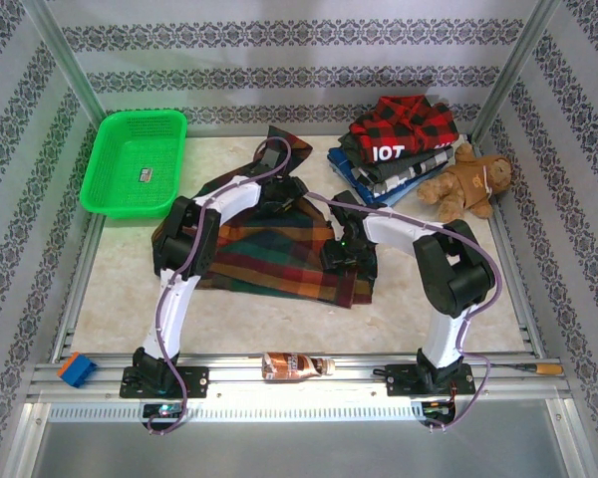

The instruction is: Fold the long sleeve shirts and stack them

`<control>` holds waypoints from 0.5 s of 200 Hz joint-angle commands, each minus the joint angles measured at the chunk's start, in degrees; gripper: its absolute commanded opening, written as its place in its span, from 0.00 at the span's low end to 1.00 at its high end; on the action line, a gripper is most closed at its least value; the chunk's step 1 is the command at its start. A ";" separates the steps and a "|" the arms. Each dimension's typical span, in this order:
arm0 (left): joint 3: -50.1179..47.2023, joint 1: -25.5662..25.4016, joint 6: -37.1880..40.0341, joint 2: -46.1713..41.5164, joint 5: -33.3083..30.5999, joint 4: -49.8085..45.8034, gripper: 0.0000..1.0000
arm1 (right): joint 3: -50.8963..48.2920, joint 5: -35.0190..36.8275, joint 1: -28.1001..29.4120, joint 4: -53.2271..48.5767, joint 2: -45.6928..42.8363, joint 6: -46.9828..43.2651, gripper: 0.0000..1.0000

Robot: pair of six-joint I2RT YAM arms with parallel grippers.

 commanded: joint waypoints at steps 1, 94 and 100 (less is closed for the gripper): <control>-2.40 4.37 -2.73 1.80 -8.58 4.52 0.57 | -4.27 2.08 0.96 -5.30 0.21 0.01 0.60; -3.14 3.91 -3.31 -2.39 2.66 17.75 0.67 | 1.37 -7.11 -3.95 -5.30 -8.16 -1.18 0.65; -4.04 3.83 -3.09 -3.88 3.67 18.08 0.69 | 3.18 -8.97 -4.93 -5.55 -8.31 -1.70 0.65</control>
